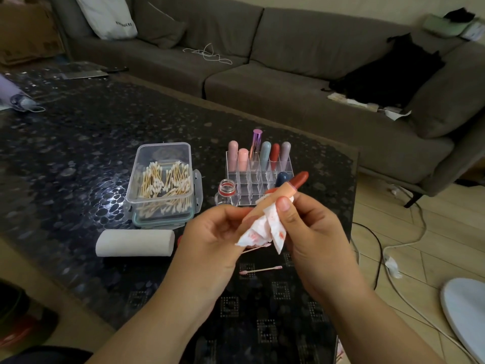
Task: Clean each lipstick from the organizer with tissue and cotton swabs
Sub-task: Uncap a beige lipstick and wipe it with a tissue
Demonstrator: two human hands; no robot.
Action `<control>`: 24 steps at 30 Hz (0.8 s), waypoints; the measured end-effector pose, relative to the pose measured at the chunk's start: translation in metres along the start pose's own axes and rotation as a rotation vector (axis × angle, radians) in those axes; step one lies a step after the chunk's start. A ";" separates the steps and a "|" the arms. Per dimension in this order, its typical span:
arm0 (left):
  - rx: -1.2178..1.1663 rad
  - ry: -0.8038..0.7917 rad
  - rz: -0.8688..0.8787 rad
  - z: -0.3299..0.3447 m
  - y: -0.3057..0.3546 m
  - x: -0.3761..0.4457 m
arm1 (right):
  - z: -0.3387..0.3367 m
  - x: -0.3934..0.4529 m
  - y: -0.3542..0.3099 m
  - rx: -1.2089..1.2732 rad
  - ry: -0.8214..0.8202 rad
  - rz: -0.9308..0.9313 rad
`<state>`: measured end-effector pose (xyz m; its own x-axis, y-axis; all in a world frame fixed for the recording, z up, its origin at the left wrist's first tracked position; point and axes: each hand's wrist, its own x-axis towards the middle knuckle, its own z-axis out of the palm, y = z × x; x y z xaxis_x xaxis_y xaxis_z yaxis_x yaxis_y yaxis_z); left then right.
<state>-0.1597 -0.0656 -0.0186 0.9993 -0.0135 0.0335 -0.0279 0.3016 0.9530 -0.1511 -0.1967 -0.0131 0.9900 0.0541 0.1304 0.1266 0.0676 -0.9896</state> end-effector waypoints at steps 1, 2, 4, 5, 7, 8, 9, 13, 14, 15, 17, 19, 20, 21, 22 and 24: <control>0.012 0.011 0.046 0.000 0.000 0.000 | 0.001 0.000 0.001 0.005 -0.004 0.004; 0.020 0.027 0.075 0.000 0.001 0.000 | 0.001 0.000 0.001 0.001 -0.008 0.005; 0.052 0.029 0.105 0.000 0.001 -0.001 | 0.001 0.001 0.001 -0.032 -0.010 -0.003; 0.054 0.021 0.099 0.000 -0.001 -0.001 | 0.000 0.001 0.000 -0.047 -0.006 -0.006; 0.011 0.002 0.025 -0.001 -0.003 0.000 | -0.001 0.001 -0.002 -0.053 -0.002 -0.011; -0.018 -0.015 -0.033 -0.001 -0.003 0.000 | -0.002 0.001 -0.004 -0.047 -0.006 -0.010; -0.037 -0.038 -0.077 -0.002 -0.004 0.000 | -0.002 0.001 -0.005 -0.042 -0.010 -0.007; 0.041 -0.058 -0.044 -0.003 -0.003 0.001 | 0.000 0.000 -0.003 0.010 -0.005 0.016; 0.056 -0.044 -0.009 -0.002 -0.001 0.000 | 0.001 -0.001 -0.003 0.034 -0.002 0.022; 0.076 -0.027 0.031 -0.002 -0.001 0.000 | 0.001 -0.001 -0.003 0.056 -0.002 0.027; 0.146 -0.004 0.104 -0.002 0.000 -0.001 | 0.003 -0.003 -0.002 0.093 -0.006 0.037; 0.261 0.023 0.193 -0.003 -0.001 -0.003 | 0.005 -0.004 0.000 0.122 -0.013 0.044; 0.335 0.042 0.232 -0.004 -0.002 -0.004 | 0.005 -0.004 0.001 0.128 -0.015 0.048; 0.401 0.056 0.267 -0.004 -0.004 -0.004 | 0.005 -0.004 0.002 0.121 -0.013 0.049; 0.431 0.059 0.281 -0.004 -0.005 -0.005 | 0.005 -0.005 0.002 0.100 -0.008 0.046; 0.378 0.031 0.224 -0.001 -0.004 -0.006 | 0.004 -0.004 0.001 0.039 0.000 0.035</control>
<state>-0.1656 -0.0656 -0.0225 0.9678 0.0428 0.2480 -0.2444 -0.0767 0.9666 -0.1552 -0.1928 -0.0146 0.9938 0.0567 0.0953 0.0890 0.1040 -0.9906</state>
